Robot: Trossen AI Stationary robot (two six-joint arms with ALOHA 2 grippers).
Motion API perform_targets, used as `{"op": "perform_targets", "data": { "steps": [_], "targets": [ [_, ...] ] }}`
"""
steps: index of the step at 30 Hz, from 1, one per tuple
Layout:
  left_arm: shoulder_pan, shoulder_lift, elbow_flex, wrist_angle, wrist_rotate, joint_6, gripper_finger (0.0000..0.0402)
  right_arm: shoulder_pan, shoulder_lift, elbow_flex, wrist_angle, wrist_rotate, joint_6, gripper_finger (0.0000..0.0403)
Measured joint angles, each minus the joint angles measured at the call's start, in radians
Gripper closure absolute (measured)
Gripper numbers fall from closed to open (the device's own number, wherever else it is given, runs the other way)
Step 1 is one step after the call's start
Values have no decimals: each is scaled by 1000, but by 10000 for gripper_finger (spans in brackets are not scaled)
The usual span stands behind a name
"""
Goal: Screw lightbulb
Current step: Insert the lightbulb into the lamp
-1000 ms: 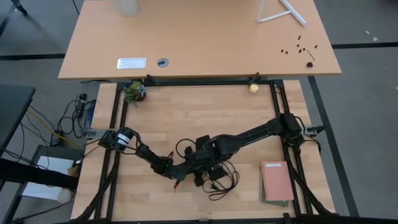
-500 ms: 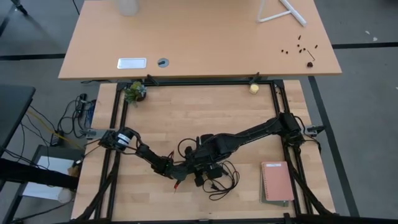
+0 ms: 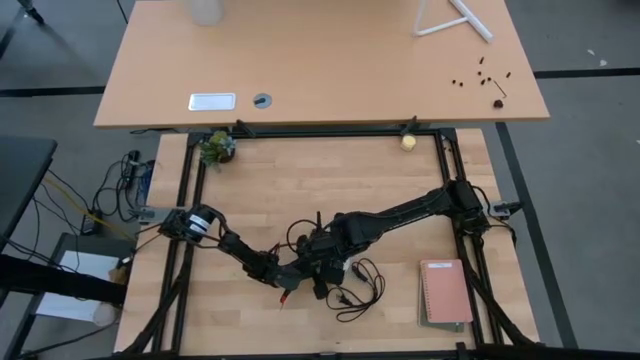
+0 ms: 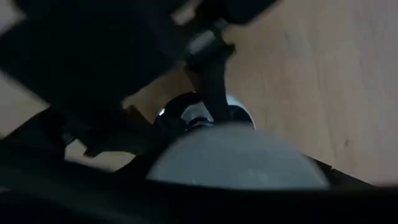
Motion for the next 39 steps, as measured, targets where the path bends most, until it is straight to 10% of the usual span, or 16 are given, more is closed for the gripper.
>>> {"op": "perform_targets", "data": {
  "steps": [23, 39],
  "targets": [
    [-2, -1, 1, -34, -19, -18, 206, 9, -1, -15, -4, 27, 649, 141],
    [-3, -1, 0, -35, -27, -21, 206, 37, 0, -17, 56, 61, 448, 94]
  ]
}}
